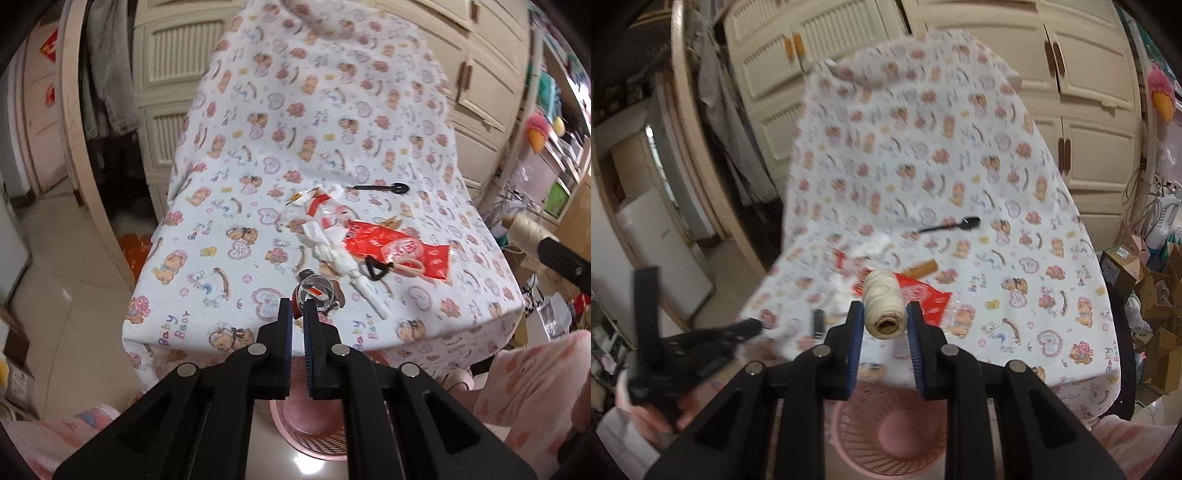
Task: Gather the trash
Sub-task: 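Carry the cap and twine spool down over the pink basket with both tools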
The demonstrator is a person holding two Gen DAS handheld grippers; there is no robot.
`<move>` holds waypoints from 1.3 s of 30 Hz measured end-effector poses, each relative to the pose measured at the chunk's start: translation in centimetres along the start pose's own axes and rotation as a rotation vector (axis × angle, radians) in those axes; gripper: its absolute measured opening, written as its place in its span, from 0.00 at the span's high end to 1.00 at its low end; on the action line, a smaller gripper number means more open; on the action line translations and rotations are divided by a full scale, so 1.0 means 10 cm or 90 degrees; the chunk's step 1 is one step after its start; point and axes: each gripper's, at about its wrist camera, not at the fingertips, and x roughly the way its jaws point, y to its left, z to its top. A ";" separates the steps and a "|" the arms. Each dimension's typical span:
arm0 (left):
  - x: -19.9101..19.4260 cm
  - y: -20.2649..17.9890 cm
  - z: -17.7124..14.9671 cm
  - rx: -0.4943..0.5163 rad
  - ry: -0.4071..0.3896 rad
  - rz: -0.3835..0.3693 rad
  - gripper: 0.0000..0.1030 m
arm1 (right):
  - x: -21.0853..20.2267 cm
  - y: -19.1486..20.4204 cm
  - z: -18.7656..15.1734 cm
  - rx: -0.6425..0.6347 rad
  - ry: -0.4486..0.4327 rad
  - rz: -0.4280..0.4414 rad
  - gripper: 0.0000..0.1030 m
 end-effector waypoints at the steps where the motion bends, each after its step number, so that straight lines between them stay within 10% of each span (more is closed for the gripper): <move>1: -0.03 -0.02 -0.01 0.002 -0.002 -0.006 0.96 | -0.07 0.05 -0.01 -0.003 -0.004 0.005 0.79; 7: 0.02 -0.10 -0.15 0.004 0.055 -0.040 0.95 | -0.14 0.30 -0.22 -0.042 0.016 0.023 0.79; 30: 1.13 -0.32 -1.05 0.068 0.429 -0.002 0.94 | 1.23 0.05 -1.43 -0.026 0.407 -0.055 0.79; 39: 1.41 -0.20 -1.22 0.025 0.484 0.000 0.94 | 1.74 -0.18 -1.96 -0.025 0.538 -0.075 0.79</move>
